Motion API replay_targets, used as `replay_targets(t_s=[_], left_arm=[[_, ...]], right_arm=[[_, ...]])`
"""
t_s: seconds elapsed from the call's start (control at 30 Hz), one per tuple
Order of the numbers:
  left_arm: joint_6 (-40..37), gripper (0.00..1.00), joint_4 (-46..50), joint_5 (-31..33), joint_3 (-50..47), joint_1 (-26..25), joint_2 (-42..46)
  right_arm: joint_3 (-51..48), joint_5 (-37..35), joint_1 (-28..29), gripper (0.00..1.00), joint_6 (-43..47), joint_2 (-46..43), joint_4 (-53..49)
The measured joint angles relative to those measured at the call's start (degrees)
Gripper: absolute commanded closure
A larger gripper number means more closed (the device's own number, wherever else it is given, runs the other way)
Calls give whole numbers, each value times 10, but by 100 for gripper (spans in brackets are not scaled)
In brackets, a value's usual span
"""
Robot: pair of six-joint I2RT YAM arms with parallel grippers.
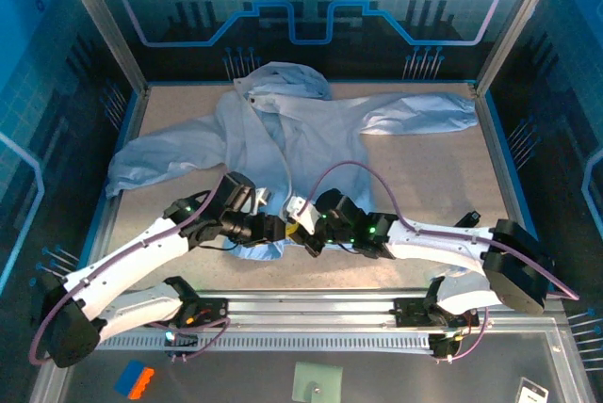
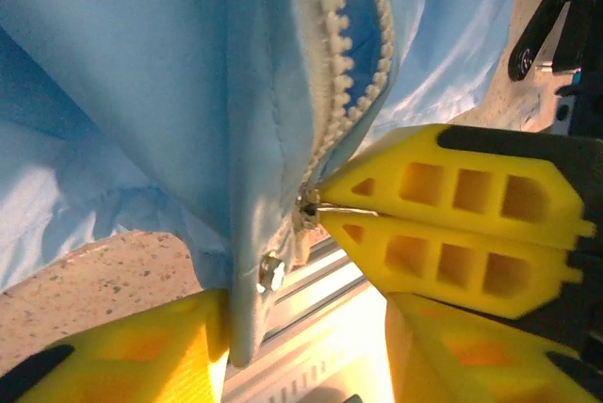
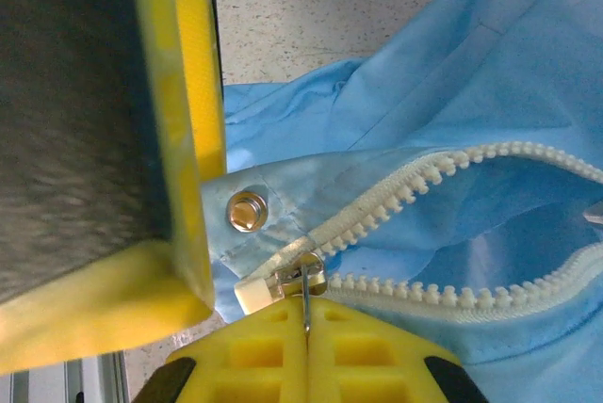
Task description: Zip up the jacket
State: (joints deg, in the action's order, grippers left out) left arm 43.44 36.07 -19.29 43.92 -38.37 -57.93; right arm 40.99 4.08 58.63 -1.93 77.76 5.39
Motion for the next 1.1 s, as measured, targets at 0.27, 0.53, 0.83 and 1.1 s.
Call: replay_targets(t_s=[0.27, 0.53, 0.83, 1.1], left_arm=[[82, 47, -82, 27, -96, -1, 90], [133, 47, -163, 56, -177, -3, 137], [151, 98, -244, 64, -201, -5, 139], [144, 100, -234, 64, -201, -5, 145]], right_arm=[[-5, 9, 3, 100, -13, 20, 28], [-5, 16, 3, 100, -23, 21, 38], [-6, 19, 2, 100, -26, 23, 42], [0, 18, 3, 100, -30, 27, 32]])
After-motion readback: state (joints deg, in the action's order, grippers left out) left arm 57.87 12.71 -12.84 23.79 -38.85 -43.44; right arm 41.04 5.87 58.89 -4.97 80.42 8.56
